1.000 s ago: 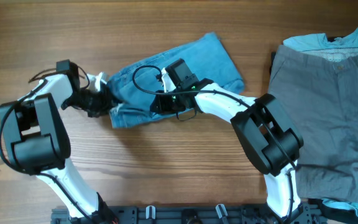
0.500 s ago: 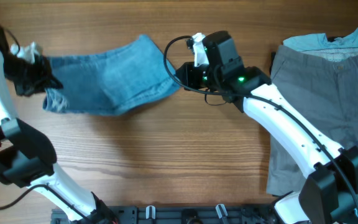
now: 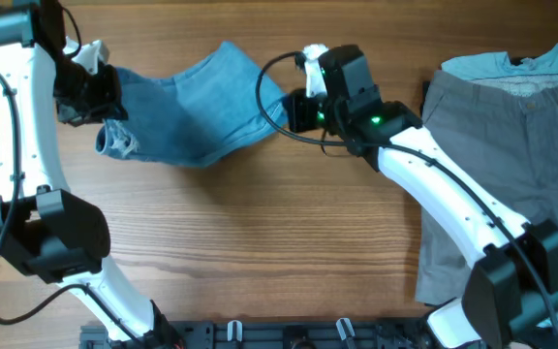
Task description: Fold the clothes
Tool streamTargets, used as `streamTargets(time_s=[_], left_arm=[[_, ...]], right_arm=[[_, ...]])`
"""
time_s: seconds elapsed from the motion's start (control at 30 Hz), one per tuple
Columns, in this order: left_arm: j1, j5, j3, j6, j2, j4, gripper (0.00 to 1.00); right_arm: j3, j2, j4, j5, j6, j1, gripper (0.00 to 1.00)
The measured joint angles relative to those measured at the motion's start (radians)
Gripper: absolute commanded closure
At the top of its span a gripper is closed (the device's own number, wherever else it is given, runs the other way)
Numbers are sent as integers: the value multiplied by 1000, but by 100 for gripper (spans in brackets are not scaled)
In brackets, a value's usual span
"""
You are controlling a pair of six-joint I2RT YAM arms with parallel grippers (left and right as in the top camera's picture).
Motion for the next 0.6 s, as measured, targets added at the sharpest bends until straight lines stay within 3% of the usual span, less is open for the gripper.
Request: streamTargets(time_s=[0.27, 0.43, 0.6], left_arm=[[-40, -17, -157, -16, -1, 46, 96], [-41, -19, -273, -26, -1, 76, 96], [-41, -23, -275, -30, -1, 73, 96]], right_arm=[[-2, 245, 282, -14, 14, 3, 96], [-3, 414, 569, -31, 35, 12, 96], [1, 553, 592, -23, 150, 14, 96]])
